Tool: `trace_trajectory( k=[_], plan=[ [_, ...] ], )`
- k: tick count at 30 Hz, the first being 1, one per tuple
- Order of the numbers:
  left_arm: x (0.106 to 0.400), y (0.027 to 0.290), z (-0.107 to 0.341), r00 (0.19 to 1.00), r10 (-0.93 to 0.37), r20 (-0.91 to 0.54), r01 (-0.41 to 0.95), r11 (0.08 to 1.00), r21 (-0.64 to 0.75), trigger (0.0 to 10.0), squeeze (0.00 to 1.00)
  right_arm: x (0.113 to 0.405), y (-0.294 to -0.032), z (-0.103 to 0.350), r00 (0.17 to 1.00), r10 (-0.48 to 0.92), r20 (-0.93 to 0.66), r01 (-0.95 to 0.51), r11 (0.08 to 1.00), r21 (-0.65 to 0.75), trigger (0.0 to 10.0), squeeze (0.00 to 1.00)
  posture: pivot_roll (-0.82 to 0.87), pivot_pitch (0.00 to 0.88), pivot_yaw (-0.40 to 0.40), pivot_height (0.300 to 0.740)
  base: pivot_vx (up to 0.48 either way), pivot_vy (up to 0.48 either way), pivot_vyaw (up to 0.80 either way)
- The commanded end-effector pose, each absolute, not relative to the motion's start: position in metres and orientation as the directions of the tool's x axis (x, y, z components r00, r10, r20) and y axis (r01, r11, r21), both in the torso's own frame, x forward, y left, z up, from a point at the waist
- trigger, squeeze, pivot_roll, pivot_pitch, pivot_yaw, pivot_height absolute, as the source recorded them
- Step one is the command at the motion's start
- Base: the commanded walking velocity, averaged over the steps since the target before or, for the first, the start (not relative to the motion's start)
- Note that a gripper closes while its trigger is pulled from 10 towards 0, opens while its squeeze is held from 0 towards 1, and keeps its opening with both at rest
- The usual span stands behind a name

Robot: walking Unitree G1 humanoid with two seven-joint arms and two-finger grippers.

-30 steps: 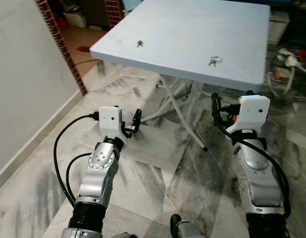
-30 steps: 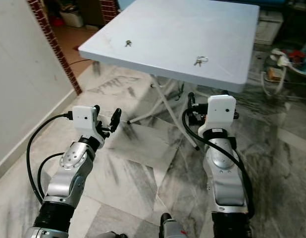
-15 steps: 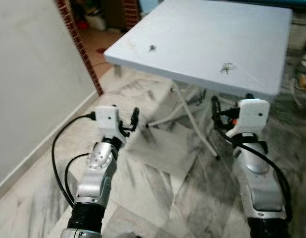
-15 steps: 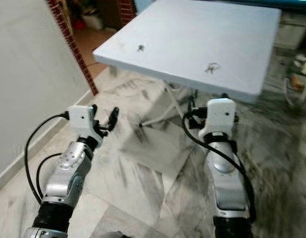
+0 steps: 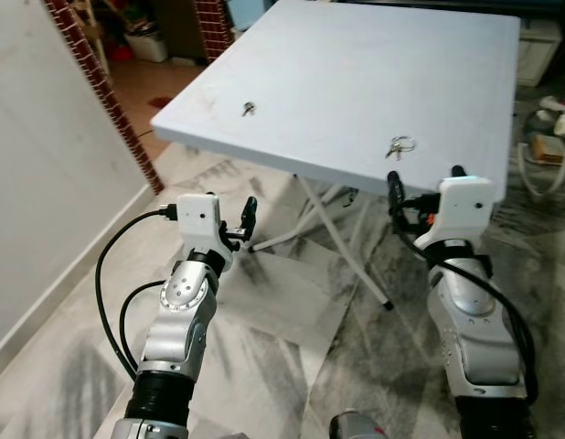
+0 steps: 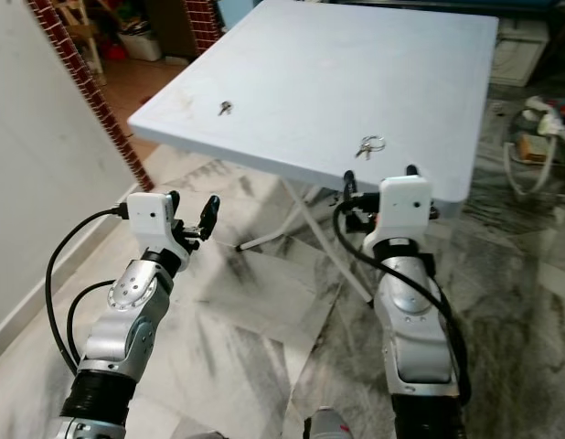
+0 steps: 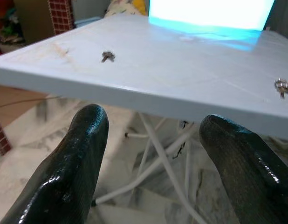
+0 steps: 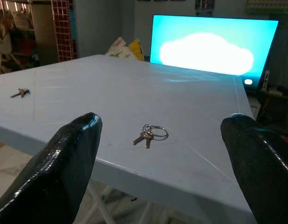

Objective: Hang keys on a hook

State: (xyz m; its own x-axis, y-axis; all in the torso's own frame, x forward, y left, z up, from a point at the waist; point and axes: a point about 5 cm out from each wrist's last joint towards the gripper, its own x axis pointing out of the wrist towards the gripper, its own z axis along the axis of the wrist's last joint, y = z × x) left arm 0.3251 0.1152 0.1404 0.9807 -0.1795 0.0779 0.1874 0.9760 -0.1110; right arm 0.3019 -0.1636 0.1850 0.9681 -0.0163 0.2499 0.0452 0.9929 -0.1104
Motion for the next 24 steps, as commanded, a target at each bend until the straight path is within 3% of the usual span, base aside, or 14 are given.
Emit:
trace_trajectory(
  k=[1,15,24],
  plan=[
    [0.323,0.132,0.134,0.993,-0.109,0.05,0.112,0.99,-0.08,10.0,0.0,0.299,-0.154,0.187,0.966,0.016,0.257,0.012,0.994,-0.109,10.0,0.0,-0.09,0.163,0.087,0.74,0.0,0.0,0.0],
    [0.319,0.149,0.134,0.997,-0.012,0.077,0.015,0.999,-0.045,10.0,0.0,0.3,-0.155,0.195,0.965,0.066,0.255,-0.026,0.987,-0.16,10.0,0.0,-0.08,0.165,0.021,0.74,0.0,0.0,0.0],
    [0.315,0.147,0.136,0.994,-0.055,0.094,0.061,0.997,-0.055,10.0,0.0,0.303,-0.137,0.196,0.954,0.127,0.273,-0.082,0.982,-0.168,10.0,0.0,-0.07,0.161,0.051,0.74,0.0,0.0,0.0]
  ],
)
